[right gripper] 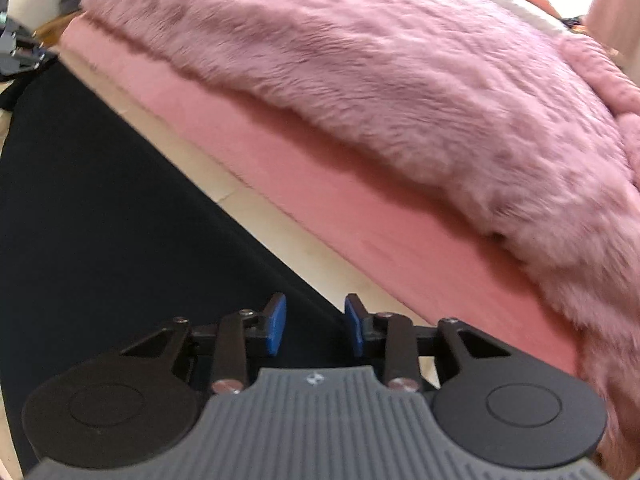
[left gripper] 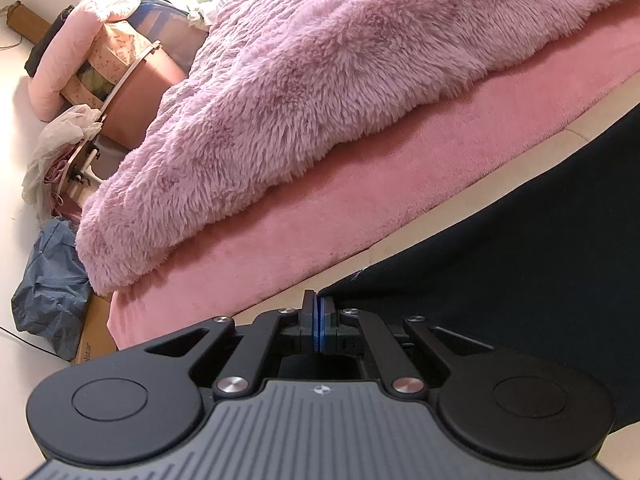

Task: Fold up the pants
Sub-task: 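Lift the hems and fold the legs over toward the waistband with both grippers, then open both grippers and release the folded pants onto the bed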

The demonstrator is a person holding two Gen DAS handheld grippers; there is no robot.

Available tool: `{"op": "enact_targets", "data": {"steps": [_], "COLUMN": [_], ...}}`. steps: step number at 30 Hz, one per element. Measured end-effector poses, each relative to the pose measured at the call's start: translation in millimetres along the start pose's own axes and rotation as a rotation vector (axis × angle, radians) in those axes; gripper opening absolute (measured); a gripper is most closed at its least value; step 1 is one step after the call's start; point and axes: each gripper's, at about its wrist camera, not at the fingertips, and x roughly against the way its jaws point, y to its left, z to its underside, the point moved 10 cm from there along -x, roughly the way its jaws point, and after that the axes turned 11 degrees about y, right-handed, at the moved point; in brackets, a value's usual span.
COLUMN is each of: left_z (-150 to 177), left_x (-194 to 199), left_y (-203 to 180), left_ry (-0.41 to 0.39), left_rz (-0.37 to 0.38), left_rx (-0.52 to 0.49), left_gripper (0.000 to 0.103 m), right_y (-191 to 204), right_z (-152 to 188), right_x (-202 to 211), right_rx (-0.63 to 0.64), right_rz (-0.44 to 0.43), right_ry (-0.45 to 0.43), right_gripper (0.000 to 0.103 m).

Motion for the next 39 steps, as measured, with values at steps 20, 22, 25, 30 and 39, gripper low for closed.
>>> {"op": "enact_targets", "data": {"steps": [20, 22, 25, 30, 39], "left_z": [3, 1, -1, -2, 0], "left_x": [15, 11, 2, -14, -17], "left_y": [13, 10, 6, -2, -6], "left_ry": [-0.05, -0.041, -0.032, -0.014, -0.014], "left_rz": [-0.045, -0.038, -0.046, -0.061, -0.038], "left_rx": [0.037, 0.028, 0.023, 0.011, 0.059], "left_gripper": [0.0, 0.0, 0.0, 0.0, 0.016], "right_y": [11, 9, 9, 8, 6], "right_z": [0, -3, -7, -10, -8], "right_x": [32, 37, 28, 6, -6], "right_rx": [0.023, -0.002, -0.004, -0.044, -0.12], "right_rz": [0.061, 0.056, 0.068, 0.094, 0.164], "right_ry": [-0.087, -0.102, -0.08, -0.07, -0.086], "right_gripper": [0.0, 0.0, 0.0, 0.0, 0.031]}}
